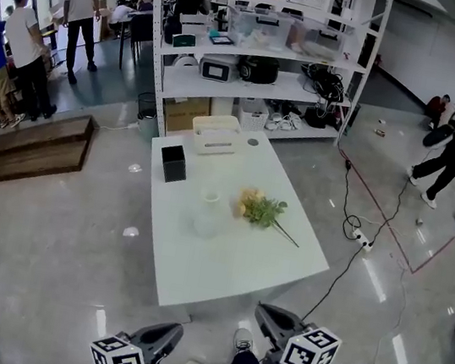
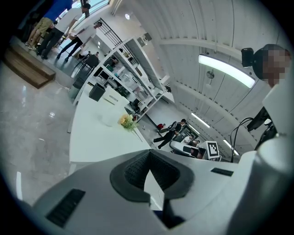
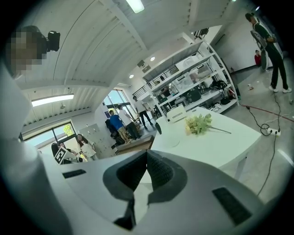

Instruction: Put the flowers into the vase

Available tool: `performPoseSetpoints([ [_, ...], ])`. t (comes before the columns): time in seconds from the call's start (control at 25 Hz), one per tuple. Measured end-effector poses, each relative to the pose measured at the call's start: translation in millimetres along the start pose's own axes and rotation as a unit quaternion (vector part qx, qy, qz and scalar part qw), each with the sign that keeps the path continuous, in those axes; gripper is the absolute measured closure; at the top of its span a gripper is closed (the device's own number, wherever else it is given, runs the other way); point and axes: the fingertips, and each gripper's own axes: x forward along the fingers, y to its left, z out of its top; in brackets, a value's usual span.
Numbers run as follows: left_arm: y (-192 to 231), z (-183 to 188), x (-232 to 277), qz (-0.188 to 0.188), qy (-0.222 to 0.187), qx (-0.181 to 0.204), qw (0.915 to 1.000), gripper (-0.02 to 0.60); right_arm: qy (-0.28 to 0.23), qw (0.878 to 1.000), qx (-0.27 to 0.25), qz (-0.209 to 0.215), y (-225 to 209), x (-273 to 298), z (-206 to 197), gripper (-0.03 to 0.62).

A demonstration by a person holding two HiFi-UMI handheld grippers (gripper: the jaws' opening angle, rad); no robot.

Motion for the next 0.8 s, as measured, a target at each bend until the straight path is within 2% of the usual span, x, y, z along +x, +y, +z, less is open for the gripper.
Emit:
performPoseSetpoints([
  [0.44,17,16,-4,0.029,-0.025,-0.013,0.9992,0.58,0.013,1.0,-0.014,-0.003,-23,36,23,0.591],
  [0.8,21,42,43,0.034,-0.035,-0.018,0.9987,0.58,0.024,0.999,-0.03,-0.02,-71,57,55,0.591],
])
